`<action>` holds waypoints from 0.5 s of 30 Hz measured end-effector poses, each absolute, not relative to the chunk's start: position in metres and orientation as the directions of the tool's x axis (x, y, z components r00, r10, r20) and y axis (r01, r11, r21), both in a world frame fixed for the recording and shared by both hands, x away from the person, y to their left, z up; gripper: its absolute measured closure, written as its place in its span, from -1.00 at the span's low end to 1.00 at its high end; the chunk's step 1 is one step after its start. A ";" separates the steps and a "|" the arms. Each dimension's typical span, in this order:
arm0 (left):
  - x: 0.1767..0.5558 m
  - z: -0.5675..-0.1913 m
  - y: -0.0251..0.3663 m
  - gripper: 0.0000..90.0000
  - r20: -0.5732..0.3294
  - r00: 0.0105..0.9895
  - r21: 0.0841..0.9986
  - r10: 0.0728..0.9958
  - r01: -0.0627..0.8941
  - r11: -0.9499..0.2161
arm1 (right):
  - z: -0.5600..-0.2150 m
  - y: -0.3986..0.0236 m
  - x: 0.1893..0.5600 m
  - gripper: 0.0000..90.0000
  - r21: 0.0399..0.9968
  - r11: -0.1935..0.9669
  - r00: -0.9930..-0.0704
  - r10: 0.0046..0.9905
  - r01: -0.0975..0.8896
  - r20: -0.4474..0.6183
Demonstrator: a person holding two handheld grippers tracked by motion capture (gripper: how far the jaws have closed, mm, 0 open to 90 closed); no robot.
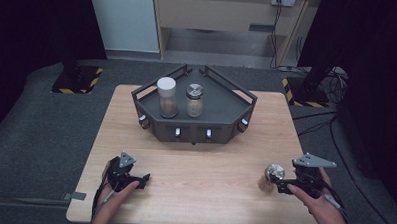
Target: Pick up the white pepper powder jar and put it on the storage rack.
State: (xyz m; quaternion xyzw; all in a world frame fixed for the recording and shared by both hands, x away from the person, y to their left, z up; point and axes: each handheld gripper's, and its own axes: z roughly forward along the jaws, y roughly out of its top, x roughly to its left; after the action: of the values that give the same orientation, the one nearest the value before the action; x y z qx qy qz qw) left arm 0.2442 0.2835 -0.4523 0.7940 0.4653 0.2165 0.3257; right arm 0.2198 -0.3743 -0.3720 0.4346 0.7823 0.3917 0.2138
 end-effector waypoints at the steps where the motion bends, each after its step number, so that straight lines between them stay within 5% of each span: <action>1: 0.244 -0.452 0.284 -1.00 0.041 0.473 0.719 0.880 0.598 -0.355 | -0.373 -0.375 0.220 -0.94 0.798 0.317 -0.531 0.847 0.512 0.004; 15: 0.244 -0.452 0.284 -1.00 0.041 0.473 0.719 0.880 0.598 -0.355 | -0.382 -0.381 0.217 -0.94 0.793 0.304 -0.523 0.852 0.528 0.021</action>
State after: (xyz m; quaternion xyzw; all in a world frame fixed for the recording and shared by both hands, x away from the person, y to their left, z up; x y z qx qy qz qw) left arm 0.2442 0.2835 -0.4523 0.7940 0.4654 0.2165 0.3257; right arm 0.2168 -0.3809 -0.3821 0.4422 0.7802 0.3906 0.2078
